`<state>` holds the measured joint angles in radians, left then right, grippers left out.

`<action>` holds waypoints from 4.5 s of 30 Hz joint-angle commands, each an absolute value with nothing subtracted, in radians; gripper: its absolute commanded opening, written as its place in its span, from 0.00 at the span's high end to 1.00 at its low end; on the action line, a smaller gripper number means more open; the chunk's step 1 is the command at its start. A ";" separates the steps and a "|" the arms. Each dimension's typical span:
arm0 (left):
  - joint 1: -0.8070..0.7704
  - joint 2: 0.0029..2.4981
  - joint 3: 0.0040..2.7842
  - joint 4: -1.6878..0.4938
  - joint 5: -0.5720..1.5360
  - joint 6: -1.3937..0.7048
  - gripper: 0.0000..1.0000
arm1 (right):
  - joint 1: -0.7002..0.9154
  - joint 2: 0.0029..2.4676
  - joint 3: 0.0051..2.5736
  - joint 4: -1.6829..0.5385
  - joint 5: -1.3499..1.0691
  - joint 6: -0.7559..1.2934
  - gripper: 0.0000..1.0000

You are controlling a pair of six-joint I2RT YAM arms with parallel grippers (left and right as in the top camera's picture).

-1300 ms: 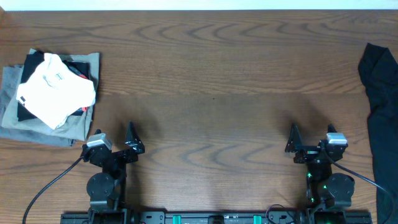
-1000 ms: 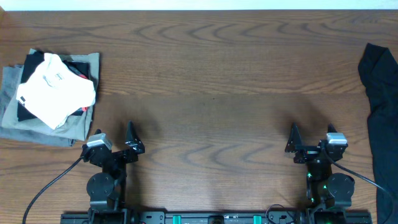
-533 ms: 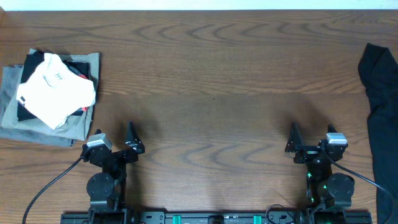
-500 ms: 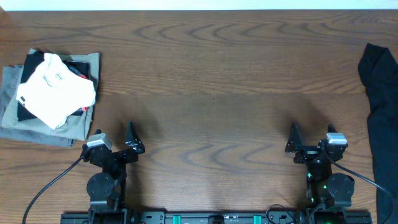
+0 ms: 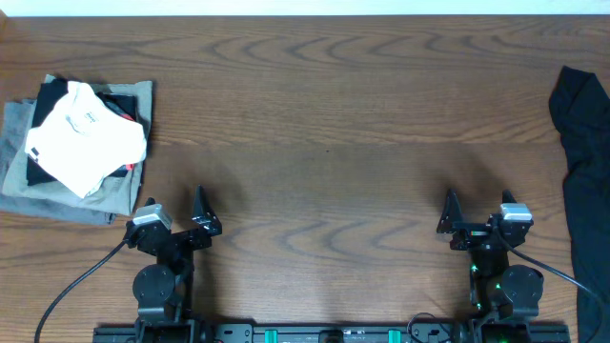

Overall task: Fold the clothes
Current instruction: 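Open the right gripper and move it toward the black shirt at right, then grasp the black t-shirt at the right edge with the right gripper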

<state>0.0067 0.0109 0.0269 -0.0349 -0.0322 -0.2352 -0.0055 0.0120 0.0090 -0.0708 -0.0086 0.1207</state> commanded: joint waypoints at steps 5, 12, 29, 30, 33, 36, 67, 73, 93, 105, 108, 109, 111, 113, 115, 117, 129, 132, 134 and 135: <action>0.012 0.006 0.004 -0.070 -0.037 -0.219 0.02 | -0.009 0.007 0.005 -0.073 -0.015 0.107 0.01; 0.012 0.006 0.004 -0.070 -0.037 -0.219 0.02 | -0.009 0.007 0.005 -0.073 -0.015 0.107 0.01; 0.012 0.006 0.004 -0.070 -0.037 -0.219 0.02 | -0.009 0.007 0.005 -0.029 -0.254 0.408 0.01; 0.012 0.006 0.004 -0.070 -0.037 -0.219 0.02 | -0.009 0.007 0.005 -0.018 -0.331 0.495 0.01; 0.012 0.006 0.004 -0.070 -0.037 -0.219 0.02 | -0.009 0.007 0.005 -0.021 -0.399 0.607 0.01; 0.012 0.006 0.004 -0.070 -0.037 -0.219 0.02 | -0.009 0.007 0.005 -0.026 -0.404 0.622 0.01; 0.012 0.006 0.004 -0.070 -0.037 -0.219 0.02 | -0.233 1.222 1.149 -0.412 0.211 0.101 0.01; 0.012 0.006 0.004 -0.070 -0.037 -0.219 0.02 | -0.389 1.494 1.382 -0.565 0.222 0.067 0.01; 0.012 0.006 0.004 -0.070 -0.037 -0.219 0.02 | -0.784 1.901 1.388 -0.407 0.182 -0.174 0.04; 0.012 0.006 0.004 -0.070 -0.037 -0.219 0.02 | -0.858 2.086 1.431 -0.245 -0.044 -0.298 0.03; 0.012 0.006 0.004 -0.070 -0.037 -0.219 0.02 | -0.856 2.168 1.536 -0.306 -0.115 -0.296 0.05; 0.012 0.006 0.004 -0.070 -0.037 -0.219 0.02 | -0.851 2.199 1.584 -0.340 -0.132 -0.296 0.05; 0.012 0.006 0.004 -0.070 -0.037 -0.219 0.02 | -0.838 2.251 1.676 -0.411 -0.132 -0.297 0.08; 0.012 0.006 0.004 -0.070 -0.037 -0.219 0.02 | -0.822 2.294 1.760 -0.471 -0.131 -0.305 0.07; 0.012 0.006 0.004 -0.070 -0.037 -0.219 0.02 | -0.808 2.326 1.835 -0.514 -0.130 -0.304 0.07; 0.012 0.006 0.004 -0.070 -0.037 -0.219 0.02 | -0.799 2.340 1.878 -0.530 -0.131 -0.303 0.07; 0.012 0.006 0.004 -0.070 -0.037 -0.219 0.02 | -0.825 2.366 1.903 -0.543 -0.142 -0.285 0.07; 0.012 0.006 0.004 -0.070 -0.037 -0.219 0.02 | -0.838 2.371 1.903 -0.543 -0.153 -0.286 0.07; 0.012 0.006 0.004 -0.070 -0.037 -0.219 0.02 | -0.846 2.379 1.903 -0.546 -0.178 -0.286 0.07; 0.012 0.006 0.004 -0.070 -0.037 -0.219 0.02 | -0.851 2.386 1.903 -0.546 -0.194 -0.286 0.07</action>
<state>0.0067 0.0105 0.0277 -0.0368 -0.0292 -0.2348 -0.8333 2.3619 1.8904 -0.5426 -0.1467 -0.2890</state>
